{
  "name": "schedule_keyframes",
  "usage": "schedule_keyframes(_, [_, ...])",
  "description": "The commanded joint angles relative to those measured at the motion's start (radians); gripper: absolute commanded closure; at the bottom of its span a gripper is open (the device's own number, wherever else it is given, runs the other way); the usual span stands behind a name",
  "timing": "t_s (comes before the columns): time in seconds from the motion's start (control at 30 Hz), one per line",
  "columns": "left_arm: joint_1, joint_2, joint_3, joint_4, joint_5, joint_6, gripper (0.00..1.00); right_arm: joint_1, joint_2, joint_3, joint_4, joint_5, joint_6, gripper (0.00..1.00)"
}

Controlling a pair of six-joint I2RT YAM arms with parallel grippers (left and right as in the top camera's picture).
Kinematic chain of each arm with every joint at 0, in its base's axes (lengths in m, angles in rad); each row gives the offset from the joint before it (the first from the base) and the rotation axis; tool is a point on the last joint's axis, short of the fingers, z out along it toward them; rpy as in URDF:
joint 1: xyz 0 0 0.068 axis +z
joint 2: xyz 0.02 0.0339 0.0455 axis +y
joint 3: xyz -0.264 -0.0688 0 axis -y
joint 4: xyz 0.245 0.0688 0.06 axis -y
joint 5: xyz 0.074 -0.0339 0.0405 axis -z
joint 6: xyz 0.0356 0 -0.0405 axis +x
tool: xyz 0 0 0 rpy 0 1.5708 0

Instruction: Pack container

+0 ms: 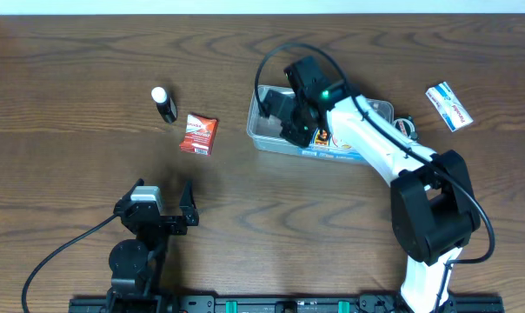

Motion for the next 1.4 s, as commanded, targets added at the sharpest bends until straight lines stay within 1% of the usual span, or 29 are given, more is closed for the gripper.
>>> schedule_keyframes(0.0, [-0.002, -0.006, -0.027, -0.010, 0.007, 0.013, 0.02, -0.020, 0.004, 0.101, -0.039, -0.024, 0.025, 0.99])
schedule_keyframes(0.17, [-0.002, -0.006, -0.027, -0.010, 0.007, 0.013, 0.02, -0.033, 0.006, 0.119, -0.048, -0.024, 0.023, 0.99])
schedule_keyframes(0.43, [-0.002, -0.006, -0.027, -0.010, 0.007, 0.013, 0.02, -0.035, 0.027, 0.119, -0.072, -0.024, -0.029, 0.99])
schedule_keyframes(1.0, [-0.002, -0.006, -0.027, -0.010, 0.007, 0.013, 0.02, -0.035, 0.128, 0.119, -0.081, -0.024, -0.106, 0.99])
schedule_keyframes(1.37, [-0.002, -0.006, -0.027, -0.010, 0.007, 0.013, 0.02, -0.056, 0.136, 0.119, -0.090, -0.024, -0.112, 0.99])
